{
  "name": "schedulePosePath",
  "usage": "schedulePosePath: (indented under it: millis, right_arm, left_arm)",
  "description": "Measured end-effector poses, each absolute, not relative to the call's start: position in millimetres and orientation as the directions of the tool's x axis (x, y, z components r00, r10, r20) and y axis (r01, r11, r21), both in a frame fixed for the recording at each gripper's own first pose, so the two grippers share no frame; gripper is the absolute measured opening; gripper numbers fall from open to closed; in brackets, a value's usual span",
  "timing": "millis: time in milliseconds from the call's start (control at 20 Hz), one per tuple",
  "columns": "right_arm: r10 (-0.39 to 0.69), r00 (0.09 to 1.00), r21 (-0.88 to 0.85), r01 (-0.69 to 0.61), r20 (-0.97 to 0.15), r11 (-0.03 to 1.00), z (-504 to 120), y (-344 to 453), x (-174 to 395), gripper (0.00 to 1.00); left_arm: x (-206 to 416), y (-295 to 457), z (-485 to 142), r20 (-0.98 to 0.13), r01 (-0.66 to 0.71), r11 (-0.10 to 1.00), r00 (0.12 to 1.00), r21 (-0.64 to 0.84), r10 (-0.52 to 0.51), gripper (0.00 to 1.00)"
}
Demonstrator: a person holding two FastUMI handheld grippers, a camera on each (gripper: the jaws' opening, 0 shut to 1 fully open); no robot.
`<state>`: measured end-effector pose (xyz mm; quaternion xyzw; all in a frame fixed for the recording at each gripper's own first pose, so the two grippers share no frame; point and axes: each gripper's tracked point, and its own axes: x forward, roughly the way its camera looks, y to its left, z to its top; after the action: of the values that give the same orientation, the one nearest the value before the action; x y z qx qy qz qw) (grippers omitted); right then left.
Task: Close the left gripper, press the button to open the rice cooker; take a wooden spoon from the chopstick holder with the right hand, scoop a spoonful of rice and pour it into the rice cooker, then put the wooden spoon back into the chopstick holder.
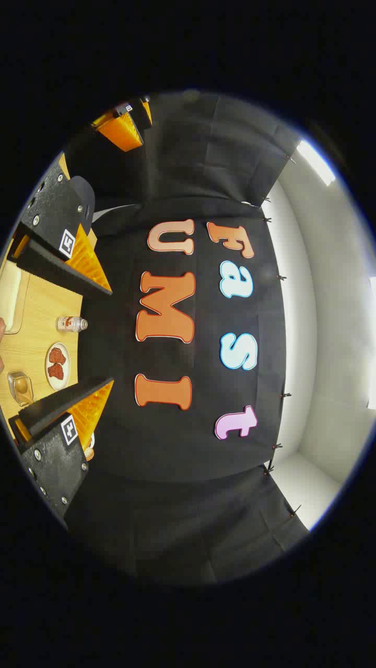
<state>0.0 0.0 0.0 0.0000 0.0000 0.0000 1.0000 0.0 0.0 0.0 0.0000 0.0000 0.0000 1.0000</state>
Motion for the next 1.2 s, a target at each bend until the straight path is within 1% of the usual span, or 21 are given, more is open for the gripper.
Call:
schedulePosePath:
  millis: [100,150,200,400,550,750,800,850,1150,1200]
  right_arm:
    - [0.007,1.000,0.004,-0.007,0.005,1.000,-1,-2,1,0.93]
    - [0.012,1.000,0.007,-0.012,0.001,1.000,-4,-4,2,0.89]
    - [0.014,1.000,0.012,-0.014,-0.005,1.000,-5,-5,2,0.97]
    - [0.015,1.000,0.025,-0.014,-0.027,1.000,-14,-15,6,0.93]
    - [0.004,1.000,0.032,-0.003,-0.028,0.999,-16,-23,9,0.94]
    - [-0.002,1.000,0.043,0.003,-0.031,0.999,-18,-30,14,0.94]
    - [-0.001,0.999,0.043,0.002,-0.032,0.999,-19,-31,15,0.97]
    - [0.001,0.999,0.041,0.000,-0.035,0.999,-21,-30,17,0.93]
    - [-0.005,0.997,0.036,0.007,-0.072,0.999,-39,-40,27,0.93]
    - [-0.007,0.996,0.040,0.011,-0.086,0.999,-44,-43,30,0.90]
  left_arm:
    - [3,-9,-2,-0.006,0.011,1.000,1.000,-0.008,-0.011,1.00]
    - [5,-11,-2,-0.010,0.012,1.000,1.000,-0.014,-0.012,1.00]
    - [4,-11,-6,-0.017,0.007,1.000,1.000,-0.012,-0.007,1.00]
    - [7,-15,-6,-0.021,-0.011,1.000,1.000,-0.002,0.011,1.00]
    - [8,-14,-4,-0.017,-0.037,0.999,0.999,0.021,0.037,1.00]
    - [6,-17,0,-0.009,-0.045,0.999,0.999,0.030,0.045,1.00]
    - [7,-18,0,-0.009,-0.047,0.998,0.999,0.032,0.047,1.00]
    - [7,-18,0,-0.012,-0.048,0.998,0.999,0.034,0.048,1.00]
    - [7,-17,-3,-0.026,-0.062,0.997,0.998,0.049,0.064,1.00]
    - [7,-17,-3,-0.026,-0.066,0.996,0.997,0.054,0.067,1.00]
